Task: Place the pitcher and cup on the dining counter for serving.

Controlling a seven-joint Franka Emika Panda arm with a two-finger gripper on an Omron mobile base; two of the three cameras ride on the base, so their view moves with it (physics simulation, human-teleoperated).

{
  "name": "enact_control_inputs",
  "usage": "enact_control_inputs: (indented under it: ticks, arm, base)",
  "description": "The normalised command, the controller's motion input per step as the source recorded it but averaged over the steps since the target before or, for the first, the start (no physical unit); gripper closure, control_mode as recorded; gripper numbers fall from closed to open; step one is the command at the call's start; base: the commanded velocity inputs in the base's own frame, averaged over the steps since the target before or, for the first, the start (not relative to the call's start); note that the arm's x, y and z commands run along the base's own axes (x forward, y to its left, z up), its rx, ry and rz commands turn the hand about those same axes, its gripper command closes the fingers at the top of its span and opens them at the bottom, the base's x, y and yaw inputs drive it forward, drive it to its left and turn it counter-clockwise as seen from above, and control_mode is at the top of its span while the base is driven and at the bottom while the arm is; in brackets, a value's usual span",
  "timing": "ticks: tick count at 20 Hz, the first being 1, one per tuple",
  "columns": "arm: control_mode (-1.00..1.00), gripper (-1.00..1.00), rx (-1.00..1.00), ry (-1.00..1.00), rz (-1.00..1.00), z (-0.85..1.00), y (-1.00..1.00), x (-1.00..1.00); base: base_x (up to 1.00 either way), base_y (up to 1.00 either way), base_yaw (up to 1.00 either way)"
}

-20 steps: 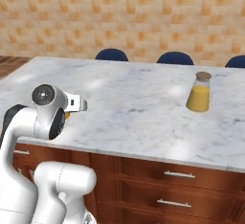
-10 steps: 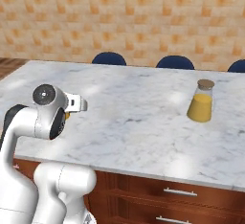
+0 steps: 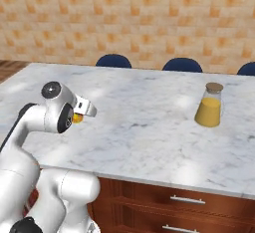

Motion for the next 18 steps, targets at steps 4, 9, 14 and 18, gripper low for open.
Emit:
enact_control_inputs:
  ticks: [4, 9, 14, 18]
  arm:
    - [-1.0, 1.0, 0.06, 0.22, -0.4, -0.05, 0.0, 0.99]
    - [-1.0, 1.0, 0.24, 0.29, -0.28, 0.0, -0.12, 0.95]
    - [-1.0, 1.0, 0.29, 0.27, -0.15, -0.25, -0.79, 0.61]
    - [-1.0, 1.0, 0.04, 0.13, -0.03, -0.14, -0.24, 0.11]
  base:
    - [0.0, 0.0, 0.0]
    - [0.0, 0.0, 0.0]
    - [0.0, 0.0, 0.0]
    - [0.0, 0.0, 0.0]
